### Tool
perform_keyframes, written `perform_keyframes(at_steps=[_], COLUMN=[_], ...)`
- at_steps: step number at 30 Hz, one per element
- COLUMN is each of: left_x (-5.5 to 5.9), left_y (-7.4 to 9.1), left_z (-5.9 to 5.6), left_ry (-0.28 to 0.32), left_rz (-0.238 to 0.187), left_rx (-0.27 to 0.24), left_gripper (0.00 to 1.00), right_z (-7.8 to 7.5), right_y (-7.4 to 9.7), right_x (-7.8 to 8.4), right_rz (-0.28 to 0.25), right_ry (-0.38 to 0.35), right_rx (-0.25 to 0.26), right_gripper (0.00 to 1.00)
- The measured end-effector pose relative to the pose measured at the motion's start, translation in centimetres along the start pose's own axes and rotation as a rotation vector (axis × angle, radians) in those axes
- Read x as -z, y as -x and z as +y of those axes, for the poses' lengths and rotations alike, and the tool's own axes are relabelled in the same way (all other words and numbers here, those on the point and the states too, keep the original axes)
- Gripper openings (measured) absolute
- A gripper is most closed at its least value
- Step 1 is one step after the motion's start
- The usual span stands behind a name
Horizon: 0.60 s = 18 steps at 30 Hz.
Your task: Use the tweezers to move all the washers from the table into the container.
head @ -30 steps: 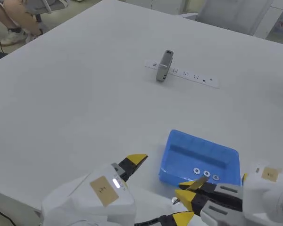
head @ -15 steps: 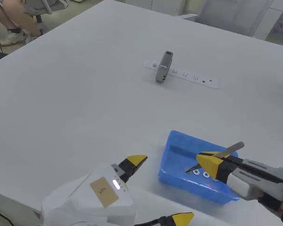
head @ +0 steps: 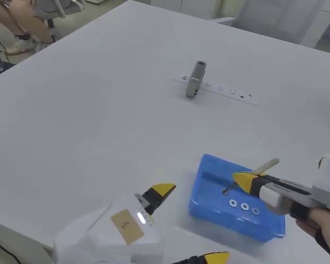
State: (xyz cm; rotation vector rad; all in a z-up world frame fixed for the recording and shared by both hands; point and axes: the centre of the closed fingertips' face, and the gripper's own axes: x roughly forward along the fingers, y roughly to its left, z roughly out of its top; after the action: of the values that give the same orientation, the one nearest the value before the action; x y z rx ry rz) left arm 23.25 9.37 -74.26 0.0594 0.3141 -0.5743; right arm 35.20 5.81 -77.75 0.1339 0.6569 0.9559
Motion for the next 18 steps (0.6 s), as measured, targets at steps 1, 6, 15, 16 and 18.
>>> perform_keyframes(at_steps=[1,6,15,16,18], left_x=[0.0,0.1,0.2,0.2,0.2], left_y=[0.0,0.0,0.0,0.0,0.0], left_z=[0.0,0.0,0.1,0.1,0.1], left_ry=[0.000,0.000,-0.002,-0.003,-0.003], left_rz=[0.001,0.004,0.010,0.010,0.011], left_rx=[0.000,0.000,-0.004,-0.004,-0.004], left_gripper=[0.68,0.68,0.68,0.68,0.68], right_z=[-0.3,-1.4,-2.5,-2.6,-2.6], right_y=[-0.3,-1.1,-1.8,-1.9,-1.9], right_x=[0.2,1.1,2.5,2.5,2.6], right_rz=[0.007,0.050,0.103,0.104,0.108], right_ry=[-0.008,-0.007,0.012,0.010,0.013], right_rx=[0.004,0.034,0.061,0.061,0.058], right_gripper=[0.03,0.03,0.03,0.03,0.04])
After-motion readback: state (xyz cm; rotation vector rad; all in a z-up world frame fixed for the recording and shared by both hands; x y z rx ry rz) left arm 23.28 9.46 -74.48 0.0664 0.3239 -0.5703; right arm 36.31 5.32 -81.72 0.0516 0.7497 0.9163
